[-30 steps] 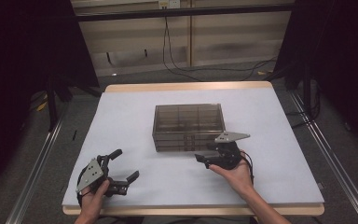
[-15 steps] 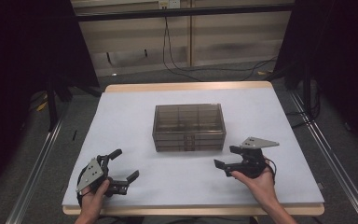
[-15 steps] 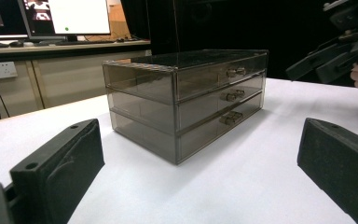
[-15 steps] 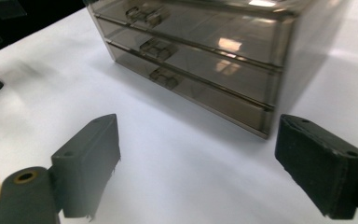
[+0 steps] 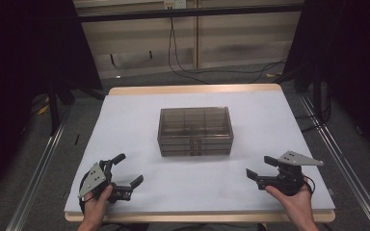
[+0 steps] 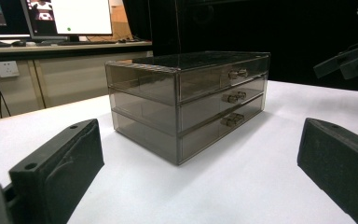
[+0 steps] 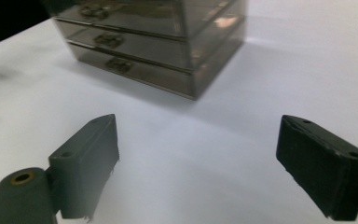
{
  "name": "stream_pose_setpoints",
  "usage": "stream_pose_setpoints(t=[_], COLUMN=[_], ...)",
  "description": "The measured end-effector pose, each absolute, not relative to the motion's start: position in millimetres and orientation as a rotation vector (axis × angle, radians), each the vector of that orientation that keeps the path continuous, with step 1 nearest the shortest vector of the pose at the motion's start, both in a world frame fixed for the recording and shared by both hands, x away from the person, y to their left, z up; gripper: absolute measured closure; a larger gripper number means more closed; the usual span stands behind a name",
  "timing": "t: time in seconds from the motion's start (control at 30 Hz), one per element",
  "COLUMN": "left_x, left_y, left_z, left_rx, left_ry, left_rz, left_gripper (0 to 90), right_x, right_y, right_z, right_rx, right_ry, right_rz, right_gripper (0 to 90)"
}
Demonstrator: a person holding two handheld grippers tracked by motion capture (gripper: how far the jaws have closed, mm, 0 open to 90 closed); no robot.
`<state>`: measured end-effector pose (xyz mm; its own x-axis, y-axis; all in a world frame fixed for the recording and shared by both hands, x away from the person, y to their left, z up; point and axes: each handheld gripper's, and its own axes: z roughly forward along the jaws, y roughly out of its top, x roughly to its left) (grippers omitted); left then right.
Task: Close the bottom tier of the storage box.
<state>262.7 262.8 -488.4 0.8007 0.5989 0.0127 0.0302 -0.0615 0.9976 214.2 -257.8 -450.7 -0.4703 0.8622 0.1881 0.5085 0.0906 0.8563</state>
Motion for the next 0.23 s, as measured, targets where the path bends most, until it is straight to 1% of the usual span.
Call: stream_pose_setpoints(t=[0.03,0.23], left_x=[262.1,263.6], left_y=[262.3,263.3], left_z=[-488.6,-488.5], left_rx=[1.573,1.576], left_ry=[0.522,0.522], left_rz=[0.501,0.487], left_gripper=[0.1,0.1], right_x=[213.0,208.9], right_y=[-261.3,-277.6], right_z=[-452.9,-464.8], right_rx=[1.362,1.391], right_ry=[1.995,1.940], right_rz=[1.322,1.223], right_gripper=[14.6,13.2])
